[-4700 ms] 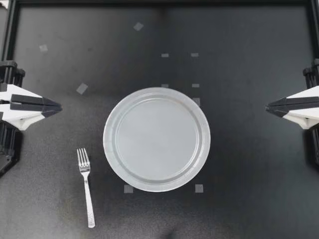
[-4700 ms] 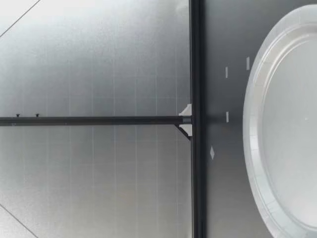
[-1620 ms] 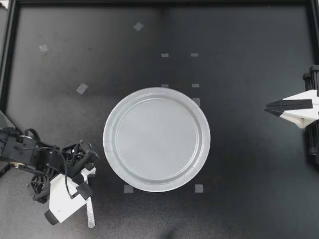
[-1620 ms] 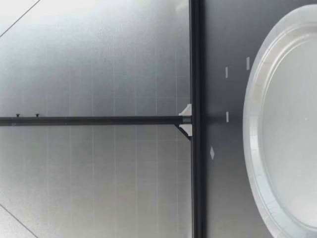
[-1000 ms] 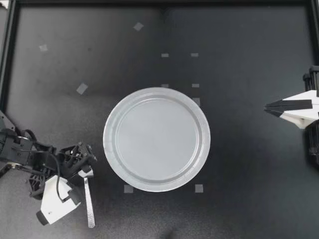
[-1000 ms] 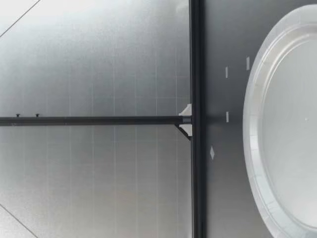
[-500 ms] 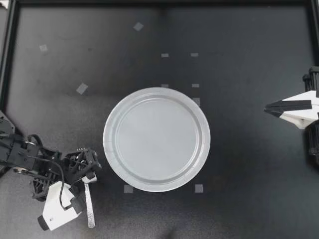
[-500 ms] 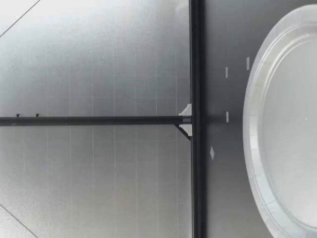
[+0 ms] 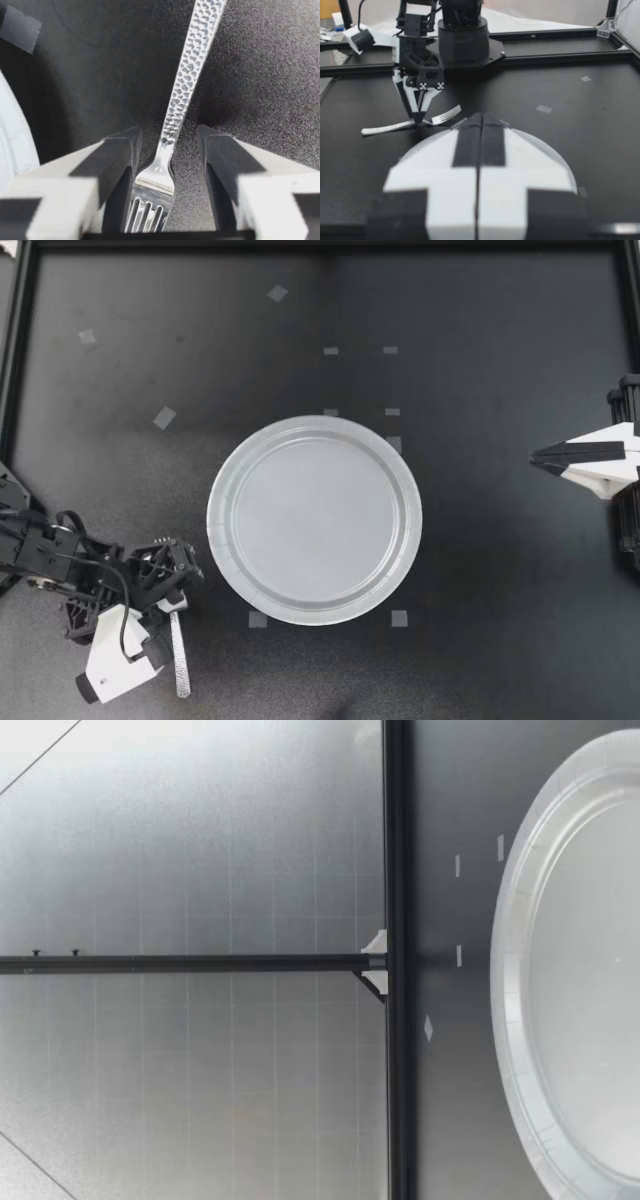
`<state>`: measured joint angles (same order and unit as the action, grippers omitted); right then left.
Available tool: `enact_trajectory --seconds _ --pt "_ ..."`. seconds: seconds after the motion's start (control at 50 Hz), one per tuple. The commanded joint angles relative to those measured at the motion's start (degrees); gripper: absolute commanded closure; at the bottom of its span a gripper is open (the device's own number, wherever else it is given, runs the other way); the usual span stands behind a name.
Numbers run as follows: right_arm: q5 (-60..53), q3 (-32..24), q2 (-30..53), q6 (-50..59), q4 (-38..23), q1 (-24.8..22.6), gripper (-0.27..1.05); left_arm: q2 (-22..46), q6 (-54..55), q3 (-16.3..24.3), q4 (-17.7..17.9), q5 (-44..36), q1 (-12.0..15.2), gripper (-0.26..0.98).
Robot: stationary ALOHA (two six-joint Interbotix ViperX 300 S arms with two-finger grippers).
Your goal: Pick up the fork and place it on the plate.
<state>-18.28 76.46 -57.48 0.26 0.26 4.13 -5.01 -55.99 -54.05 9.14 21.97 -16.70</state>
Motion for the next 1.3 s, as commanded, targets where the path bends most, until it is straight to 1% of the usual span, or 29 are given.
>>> enact_trajectory --seconds 0.0,0.38,0.48,0.66,0.76,0.9,1.06,1.16,1.28 --pt "-0.6 -0.7 0.2 0.0 0.0 0.4 0.81 -0.2 -0.1 1.1 0.2 -0.3 -0.3 0.29" --pt "-0.7 -0.4 0.2 0.0 0.1 1.4 0.81 0.3 -0.3 1.8 0.2 0.1 -0.2 0.31" --pt "-1.1 -0.4 0.2 0.0 0.0 1.4 0.81 0.4 -0.3 1.8 0.2 0.4 -0.2 0.37" --pt "-1.3 -0.4 0.2 0.0 0.0 1.4 0.81 0.7 -0.3 1.8 0.2 1.1 -0.2 0.54" --pt "-1.3 -0.4 0.2 0.0 0.1 1.4 0.81 0.7 -0.2 1.8 0.2 1.1 -0.3 0.60" --pt "-1.4 -0.4 0.2 0.1 0.1 1.4 0.81 0.5 0.0 2.2 0.2 2.0 -0.3 0.62" --pt "-1.6 -0.5 0.3 0.1 0.1 1.4 0.81 -1.8 1.4 3.5 0.2 3.7 -0.2 0.62" --pt "-1.6 -1.2 0.7 0.0 0.1 1.4 0.81 -4.6 3.8 4.3 0.5 3.3 1.0 0.62" --pt "-0.8 -3.2 2.1 -0.6 0.1 1.9 0.81 -10.4 10.7 5.1 0.6 -0.5 4.0 0.62"
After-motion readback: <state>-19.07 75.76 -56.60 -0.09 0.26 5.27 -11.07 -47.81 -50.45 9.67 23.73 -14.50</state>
